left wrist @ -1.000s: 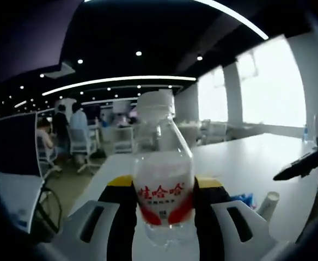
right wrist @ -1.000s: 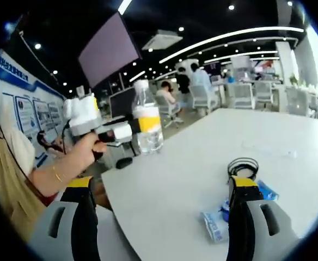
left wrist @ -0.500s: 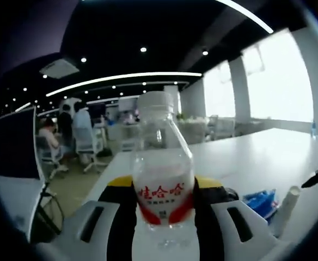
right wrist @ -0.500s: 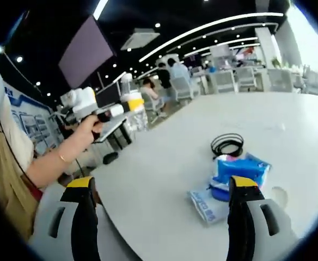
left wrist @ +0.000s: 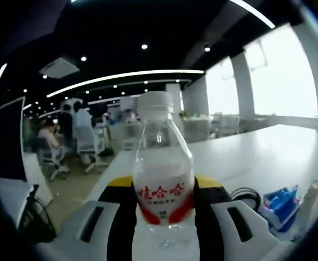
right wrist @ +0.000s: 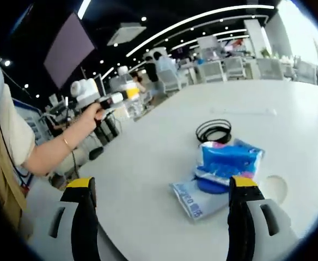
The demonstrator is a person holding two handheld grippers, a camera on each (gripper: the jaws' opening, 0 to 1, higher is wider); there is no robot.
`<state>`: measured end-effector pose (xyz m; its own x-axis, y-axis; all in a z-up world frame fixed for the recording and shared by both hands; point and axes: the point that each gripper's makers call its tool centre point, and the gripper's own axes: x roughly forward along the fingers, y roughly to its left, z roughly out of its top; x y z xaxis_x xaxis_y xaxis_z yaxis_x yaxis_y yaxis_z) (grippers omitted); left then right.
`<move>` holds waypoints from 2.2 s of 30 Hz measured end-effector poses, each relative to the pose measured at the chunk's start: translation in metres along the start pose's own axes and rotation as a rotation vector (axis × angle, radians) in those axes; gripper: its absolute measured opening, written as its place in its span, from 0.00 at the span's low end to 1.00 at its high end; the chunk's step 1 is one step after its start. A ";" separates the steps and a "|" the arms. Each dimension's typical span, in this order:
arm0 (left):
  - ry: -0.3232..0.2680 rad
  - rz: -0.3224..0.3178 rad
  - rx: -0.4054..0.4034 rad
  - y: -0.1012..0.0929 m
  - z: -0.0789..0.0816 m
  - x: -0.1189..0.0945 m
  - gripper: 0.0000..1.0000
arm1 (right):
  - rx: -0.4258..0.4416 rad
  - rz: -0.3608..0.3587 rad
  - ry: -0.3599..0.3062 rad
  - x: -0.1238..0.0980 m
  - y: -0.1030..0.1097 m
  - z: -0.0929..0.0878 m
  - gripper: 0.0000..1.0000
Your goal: Arrange the tabletop items into an orderly group along one side of the table until the central work area is clear of visible clutter.
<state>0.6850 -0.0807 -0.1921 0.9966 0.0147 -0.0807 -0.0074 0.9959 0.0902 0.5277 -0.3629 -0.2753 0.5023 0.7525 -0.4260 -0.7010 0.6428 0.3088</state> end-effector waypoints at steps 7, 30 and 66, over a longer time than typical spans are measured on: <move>0.031 0.005 -0.032 0.007 -0.030 0.030 0.37 | 0.015 -0.004 0.006 0.013 -0.005 -0.002 1.00; 0.049 -0.005 -0.052 0.002 -0.096 0.069 0.37 | 0.044 0.027 0.061 0.025 -0.013 -0.023 1.00; 0.090 0.094 0.018 -0.023 -0.113 0.039 0.39 | 0.050 -0.022 0.015 0.021 -0.026 -0.010 1.00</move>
<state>0.7149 -0.0925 -0.3093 0.9803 0.1162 -0.1597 -0.0976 0.9880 0.1194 0.5513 -0.3648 -0.3006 0.5092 0.7363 -0.4456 -0.6636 0.6656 0.3415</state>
